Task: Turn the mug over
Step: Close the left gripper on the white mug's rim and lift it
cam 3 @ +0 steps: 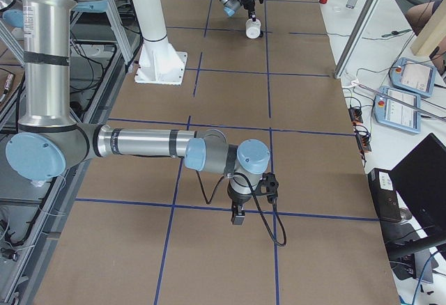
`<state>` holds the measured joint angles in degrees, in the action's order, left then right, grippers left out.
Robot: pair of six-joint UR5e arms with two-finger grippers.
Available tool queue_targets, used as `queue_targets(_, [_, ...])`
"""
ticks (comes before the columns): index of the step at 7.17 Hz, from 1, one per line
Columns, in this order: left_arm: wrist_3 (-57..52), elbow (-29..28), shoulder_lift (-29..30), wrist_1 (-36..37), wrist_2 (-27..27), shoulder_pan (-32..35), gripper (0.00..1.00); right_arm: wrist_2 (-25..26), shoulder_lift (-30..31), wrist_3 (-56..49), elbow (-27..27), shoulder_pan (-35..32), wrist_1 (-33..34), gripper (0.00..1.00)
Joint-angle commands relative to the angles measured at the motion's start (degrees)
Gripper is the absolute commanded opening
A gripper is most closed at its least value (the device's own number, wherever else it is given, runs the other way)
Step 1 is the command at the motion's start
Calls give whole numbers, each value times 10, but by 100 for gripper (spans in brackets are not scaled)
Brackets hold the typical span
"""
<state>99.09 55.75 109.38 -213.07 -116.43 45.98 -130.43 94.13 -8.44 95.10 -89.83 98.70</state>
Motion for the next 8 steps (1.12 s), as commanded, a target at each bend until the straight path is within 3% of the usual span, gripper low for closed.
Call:
queue_targets(1, [0, 2, -4, -7, 1, -1, 0, 0, 0, 0, 0, 0, 0, 100])
queue_targets(6, [59, 83, -18, -7, 29, -1, 0, 0, 0, 0, 1, 0, 0, 100])
queue_targets(7, [62, 120, -8, 79, 58, -9, 0, 0, 0, 0, 1, 0, 0, 100])
queue_targets(8, [62, 191, -4, 214, 61, -15, 0, 0, 0, 0, 1, 0, 0, 100])
